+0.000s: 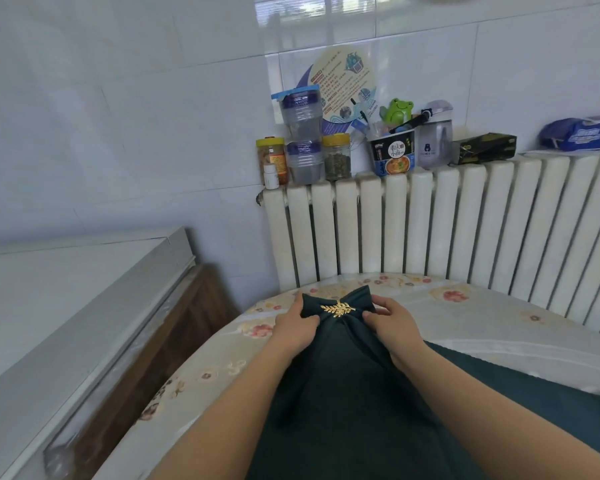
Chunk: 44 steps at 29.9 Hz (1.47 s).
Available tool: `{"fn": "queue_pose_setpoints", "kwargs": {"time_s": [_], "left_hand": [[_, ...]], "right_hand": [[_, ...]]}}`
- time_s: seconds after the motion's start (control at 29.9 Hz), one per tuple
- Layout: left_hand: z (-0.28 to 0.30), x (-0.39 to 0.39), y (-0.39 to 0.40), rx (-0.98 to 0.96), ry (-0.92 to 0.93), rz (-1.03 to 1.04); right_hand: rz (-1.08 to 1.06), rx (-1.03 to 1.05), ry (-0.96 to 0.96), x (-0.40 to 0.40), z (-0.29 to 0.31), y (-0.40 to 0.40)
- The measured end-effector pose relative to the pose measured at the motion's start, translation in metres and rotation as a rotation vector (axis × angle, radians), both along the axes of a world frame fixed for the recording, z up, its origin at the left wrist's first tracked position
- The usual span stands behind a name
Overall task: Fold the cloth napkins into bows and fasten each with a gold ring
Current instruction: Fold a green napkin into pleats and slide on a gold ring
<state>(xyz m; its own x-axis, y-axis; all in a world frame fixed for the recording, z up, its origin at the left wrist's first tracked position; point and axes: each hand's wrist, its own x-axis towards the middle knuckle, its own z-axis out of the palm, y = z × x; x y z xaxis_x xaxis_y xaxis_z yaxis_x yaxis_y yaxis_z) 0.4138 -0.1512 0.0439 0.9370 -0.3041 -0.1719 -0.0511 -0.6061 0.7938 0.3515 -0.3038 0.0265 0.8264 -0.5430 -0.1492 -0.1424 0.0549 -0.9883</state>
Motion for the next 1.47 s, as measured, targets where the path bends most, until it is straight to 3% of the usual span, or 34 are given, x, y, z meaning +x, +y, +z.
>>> {"fn": "queue_pose_setpoints", "kwargs": {"time_s": [0.13,0.4,0.63,0.77,0.84,1.1,1.47], "left_hand": [[0.001,0.057,-0.015,0.076,0.034,-0.064],[-0.021,0.153,-0.049,0.258,-0.220,-0.023],[-0.065,0.194,-0.067,0.148,-0.320,0.032],[-0.096,0.195,-0.075,0.552,-0.291,-0.028],[-0.097,0.195,-0.074,0.630,-0.298,-0.044],[-0.068,0.146,-0.065,0.616,-0.520,-0.035],[-0.039,-0.031,-0.030,0.521,-0.411,-0.251]], "right_hand": [[0.079,-0.022,-0.023,0.048,0.006,-0.015],[0.216,-0.356,0.071,0.136,-0.009,-0.047],[0.213,-0.644,0.174,0.184,-0.053,-0.061],[0.318,-1.051,0.393,0.188,-0.077,-0.066],[0.342,-1.144,0.427,0.187,-0.081,-0.068],[0.217,-1.371,0.293,0.138,-0.073,-0.053],[0.291,-1.427,0.240,-0.022,-0.028,-0.012]]}}
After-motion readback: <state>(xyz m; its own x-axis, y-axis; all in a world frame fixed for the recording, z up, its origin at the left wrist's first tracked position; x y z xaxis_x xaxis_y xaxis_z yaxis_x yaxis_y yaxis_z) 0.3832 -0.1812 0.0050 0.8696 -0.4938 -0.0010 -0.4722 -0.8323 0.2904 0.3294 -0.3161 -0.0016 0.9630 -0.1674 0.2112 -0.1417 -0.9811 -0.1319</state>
